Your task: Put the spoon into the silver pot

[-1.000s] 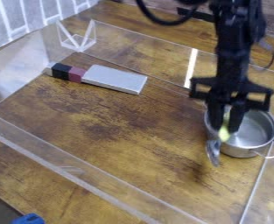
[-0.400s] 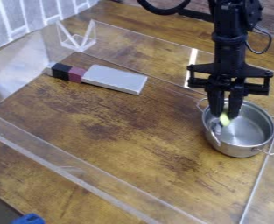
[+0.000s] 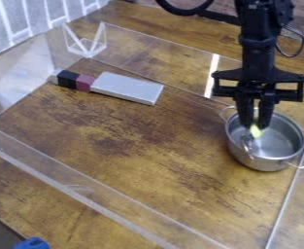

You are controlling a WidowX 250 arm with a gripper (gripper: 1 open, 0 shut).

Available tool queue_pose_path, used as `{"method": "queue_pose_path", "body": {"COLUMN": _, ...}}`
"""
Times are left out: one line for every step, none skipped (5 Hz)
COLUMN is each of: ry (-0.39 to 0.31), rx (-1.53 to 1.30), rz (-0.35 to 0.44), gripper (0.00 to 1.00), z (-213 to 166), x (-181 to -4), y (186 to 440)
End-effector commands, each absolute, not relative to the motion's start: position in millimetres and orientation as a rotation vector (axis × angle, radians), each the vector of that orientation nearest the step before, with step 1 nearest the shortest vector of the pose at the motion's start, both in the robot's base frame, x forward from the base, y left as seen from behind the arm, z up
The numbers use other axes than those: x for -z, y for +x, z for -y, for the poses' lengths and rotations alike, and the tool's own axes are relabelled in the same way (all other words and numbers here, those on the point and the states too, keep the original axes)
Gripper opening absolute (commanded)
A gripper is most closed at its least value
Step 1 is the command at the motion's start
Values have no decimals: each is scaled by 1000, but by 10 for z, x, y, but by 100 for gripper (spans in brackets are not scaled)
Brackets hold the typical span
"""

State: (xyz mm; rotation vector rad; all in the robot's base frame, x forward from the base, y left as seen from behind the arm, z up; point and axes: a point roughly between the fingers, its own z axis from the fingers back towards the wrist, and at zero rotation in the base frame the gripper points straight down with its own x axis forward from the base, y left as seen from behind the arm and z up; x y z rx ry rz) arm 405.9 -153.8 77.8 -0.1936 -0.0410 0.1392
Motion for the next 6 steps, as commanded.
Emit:
{"method": "queue_pose_path", "body": {"ry": -223, "rx": -180, "rz": 117, "gripper": 0, "z": 1561, "x": -1117, "y": 4189}}
{"method": "queue_pose_path", "body": {"ry": -229, "rx": -152, "rz": 103, "gripper": 100, "z": 1551, "x": -959, "y": 4210}}
{"method": "queue_pose_path", "body": {"ry": -222, "rx": -139, "rz": 106, "gripper": 100, "z": 1429, "x": -908, "y": 4196}}
{"method": "queue_pose_path", "body": {"ry": -215, "rx": -124, "rz": 126, "gripper": 100, "z": 1282, "x": -944, "y": 4184}}
{"method": "queue_pose_path", "body": {"ry": -206, "rx": -52, "rz": 152, "gripper": 100, "z": 1334, "x": -1154, "y": 4186}}
{"method": "queue_pose_path", "body": {"ry": -209, "rx": 16, "rz": 152, "gripper": 100, "z": 1437, "x": -1204, "y": 4174}}
